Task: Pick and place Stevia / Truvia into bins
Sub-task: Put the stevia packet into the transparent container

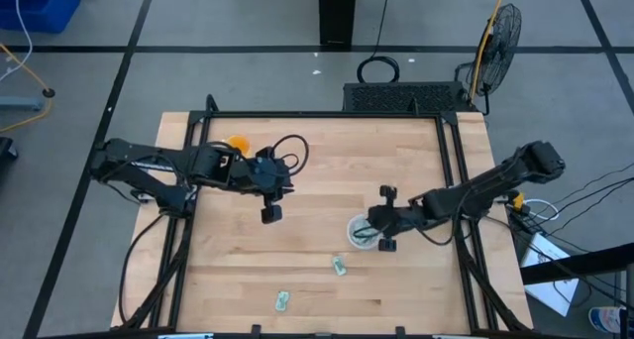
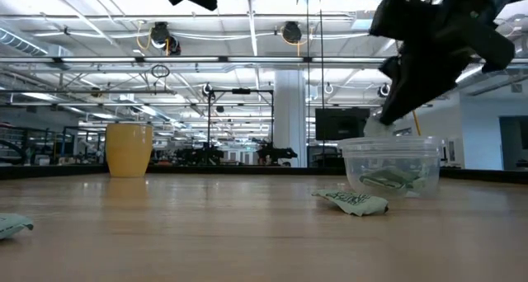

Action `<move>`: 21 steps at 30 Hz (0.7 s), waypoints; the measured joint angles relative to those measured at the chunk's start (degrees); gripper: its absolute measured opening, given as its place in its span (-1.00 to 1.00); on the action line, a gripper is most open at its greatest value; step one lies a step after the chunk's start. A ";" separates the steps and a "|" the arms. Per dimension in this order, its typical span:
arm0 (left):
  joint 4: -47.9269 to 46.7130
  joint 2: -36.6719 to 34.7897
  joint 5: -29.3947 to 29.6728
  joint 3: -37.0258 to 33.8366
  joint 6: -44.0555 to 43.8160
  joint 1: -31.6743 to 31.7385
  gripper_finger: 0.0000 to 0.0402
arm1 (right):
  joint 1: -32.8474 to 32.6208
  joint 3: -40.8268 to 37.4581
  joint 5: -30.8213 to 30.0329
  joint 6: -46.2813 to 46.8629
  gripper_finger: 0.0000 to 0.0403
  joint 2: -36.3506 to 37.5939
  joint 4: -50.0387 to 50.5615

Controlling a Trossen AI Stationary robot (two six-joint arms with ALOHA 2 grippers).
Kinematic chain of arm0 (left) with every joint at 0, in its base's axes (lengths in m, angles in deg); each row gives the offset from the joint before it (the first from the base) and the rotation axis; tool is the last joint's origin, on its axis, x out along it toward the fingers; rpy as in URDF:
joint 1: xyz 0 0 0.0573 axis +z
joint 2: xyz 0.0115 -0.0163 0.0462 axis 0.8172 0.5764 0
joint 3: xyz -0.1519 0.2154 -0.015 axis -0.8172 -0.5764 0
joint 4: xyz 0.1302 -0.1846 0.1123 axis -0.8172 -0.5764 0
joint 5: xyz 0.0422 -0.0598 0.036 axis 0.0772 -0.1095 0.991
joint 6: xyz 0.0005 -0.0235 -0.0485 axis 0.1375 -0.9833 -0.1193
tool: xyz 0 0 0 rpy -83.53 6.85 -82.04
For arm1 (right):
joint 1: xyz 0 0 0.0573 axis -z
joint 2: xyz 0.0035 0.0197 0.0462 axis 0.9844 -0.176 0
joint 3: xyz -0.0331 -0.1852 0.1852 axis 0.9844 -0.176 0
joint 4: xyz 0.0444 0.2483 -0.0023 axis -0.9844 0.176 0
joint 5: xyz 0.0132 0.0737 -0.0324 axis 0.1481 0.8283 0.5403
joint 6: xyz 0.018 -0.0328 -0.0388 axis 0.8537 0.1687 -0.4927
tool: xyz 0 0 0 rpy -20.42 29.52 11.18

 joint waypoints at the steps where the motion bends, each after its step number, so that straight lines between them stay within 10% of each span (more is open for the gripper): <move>1: 0.60 0.00 0.00 -0.32 -0.43 -0.18 -0.71 | 0.35 0.02 1.41 -0.65 -1.00 -0.46 -0.20; 21: 7.22 0.00 1.42 -9.26 -5.28 -2.48 -0.71 | 0.91 0.04 5.81 -13.71 -0.69 -5.58 -3.27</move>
